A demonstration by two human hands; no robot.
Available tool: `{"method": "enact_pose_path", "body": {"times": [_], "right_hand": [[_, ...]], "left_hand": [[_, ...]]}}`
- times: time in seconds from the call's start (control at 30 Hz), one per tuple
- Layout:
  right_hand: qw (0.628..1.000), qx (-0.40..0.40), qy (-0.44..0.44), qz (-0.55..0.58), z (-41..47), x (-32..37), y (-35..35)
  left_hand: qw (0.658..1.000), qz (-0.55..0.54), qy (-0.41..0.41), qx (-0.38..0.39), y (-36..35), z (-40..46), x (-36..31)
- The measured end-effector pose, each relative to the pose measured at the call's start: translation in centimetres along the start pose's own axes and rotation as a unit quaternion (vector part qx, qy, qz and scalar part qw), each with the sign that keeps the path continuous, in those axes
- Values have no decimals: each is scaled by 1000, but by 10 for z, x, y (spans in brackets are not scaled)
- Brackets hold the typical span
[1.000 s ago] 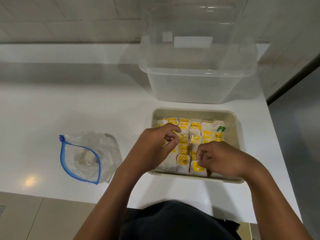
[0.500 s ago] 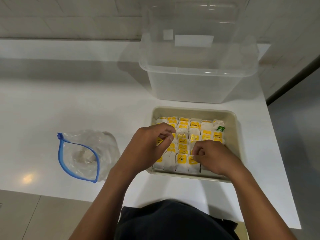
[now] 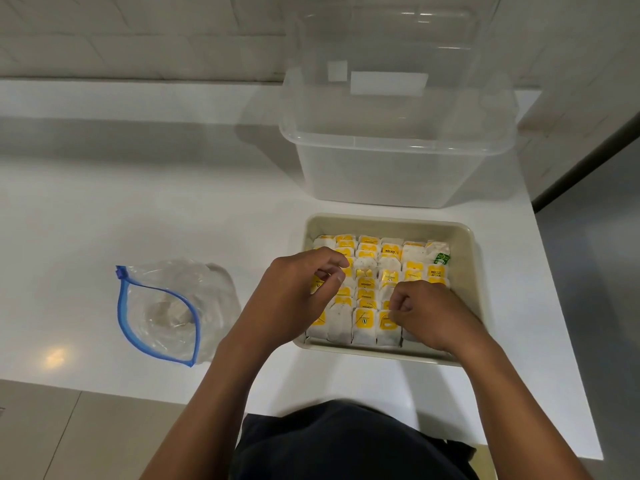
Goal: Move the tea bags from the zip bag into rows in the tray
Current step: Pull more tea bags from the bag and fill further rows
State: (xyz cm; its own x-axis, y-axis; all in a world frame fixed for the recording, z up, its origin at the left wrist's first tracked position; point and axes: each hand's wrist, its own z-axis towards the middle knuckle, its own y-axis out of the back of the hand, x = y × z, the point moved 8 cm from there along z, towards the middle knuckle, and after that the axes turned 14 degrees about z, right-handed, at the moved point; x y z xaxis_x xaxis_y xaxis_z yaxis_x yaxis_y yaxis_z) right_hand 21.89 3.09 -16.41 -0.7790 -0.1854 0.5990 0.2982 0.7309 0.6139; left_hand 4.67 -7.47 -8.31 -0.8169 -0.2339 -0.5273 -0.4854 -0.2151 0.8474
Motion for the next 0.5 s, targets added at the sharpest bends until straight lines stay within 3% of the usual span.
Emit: {"method": "enact_pose_path", "body": {"times": [0.2,0.5], "right_hand": [[999,-49,8,1,-3,3,8],[988,-87,109,73,-27,61,10]], "left_hand": [[999,37,-11,4,-5,-5,-8],[999,23,-23,-9,6,-19,-12]]}}
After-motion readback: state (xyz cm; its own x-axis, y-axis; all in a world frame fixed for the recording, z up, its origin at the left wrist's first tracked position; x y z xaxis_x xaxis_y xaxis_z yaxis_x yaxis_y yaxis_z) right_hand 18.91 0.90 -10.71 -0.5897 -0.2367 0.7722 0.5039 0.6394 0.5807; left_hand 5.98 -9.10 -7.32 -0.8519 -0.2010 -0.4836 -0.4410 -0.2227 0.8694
